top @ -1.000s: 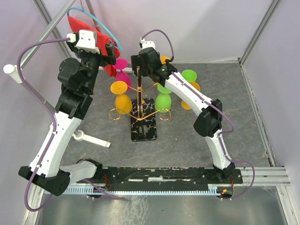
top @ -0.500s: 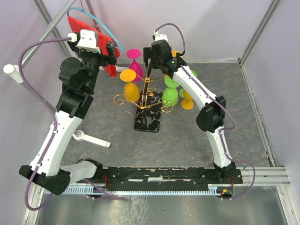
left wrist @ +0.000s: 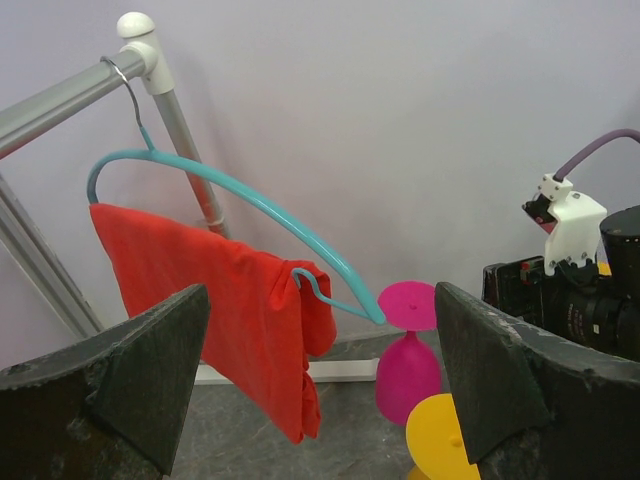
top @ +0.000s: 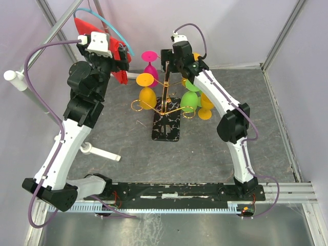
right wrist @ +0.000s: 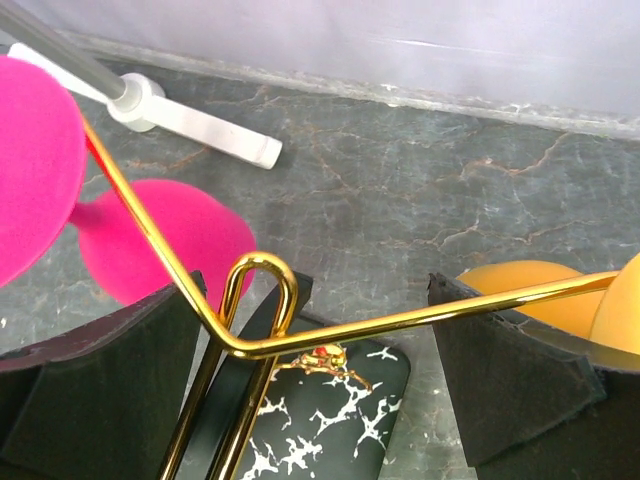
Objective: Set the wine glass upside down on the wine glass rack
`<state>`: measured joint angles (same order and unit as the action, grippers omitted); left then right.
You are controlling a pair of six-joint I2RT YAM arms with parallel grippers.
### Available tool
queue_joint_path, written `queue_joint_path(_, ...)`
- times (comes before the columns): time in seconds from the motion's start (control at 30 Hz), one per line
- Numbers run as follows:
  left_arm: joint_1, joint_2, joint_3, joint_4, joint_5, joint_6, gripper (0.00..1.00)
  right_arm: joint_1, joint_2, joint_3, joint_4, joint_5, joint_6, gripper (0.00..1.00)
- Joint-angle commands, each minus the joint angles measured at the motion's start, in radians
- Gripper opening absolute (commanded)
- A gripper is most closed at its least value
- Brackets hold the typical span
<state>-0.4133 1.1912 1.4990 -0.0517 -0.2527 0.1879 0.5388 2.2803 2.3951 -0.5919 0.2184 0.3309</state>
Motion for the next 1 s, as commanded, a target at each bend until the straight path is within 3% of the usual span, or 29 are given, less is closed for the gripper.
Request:
queue_joint_path(0.0,0.006,0.004,0.034,0.03,0.013,0.012,0.99,-0.012,-0.146,-0.143,0.169,-0.115,-0.038,1.0)
queue_joint_path(0.7,0.005,0.002,0.029,0.025,0.006,0.0,0.99,-0.007,-0.245,-0.084,-0.068,-0.218,0.001,1.0)
queue_joint_path(0.83,0.006,-0.002,0.03,0.025,0.0,0.003,0.99,-0.008,-0.34,-0.16,-0.082,-0.281,-0.024,1.0)
queue_joint_path(0.97,0.007,0.008,0.04,0.018,0.002,0.0,0.99,-0.011,-0.512,-0.354,0.016,-0.263,-0.062,1.0)
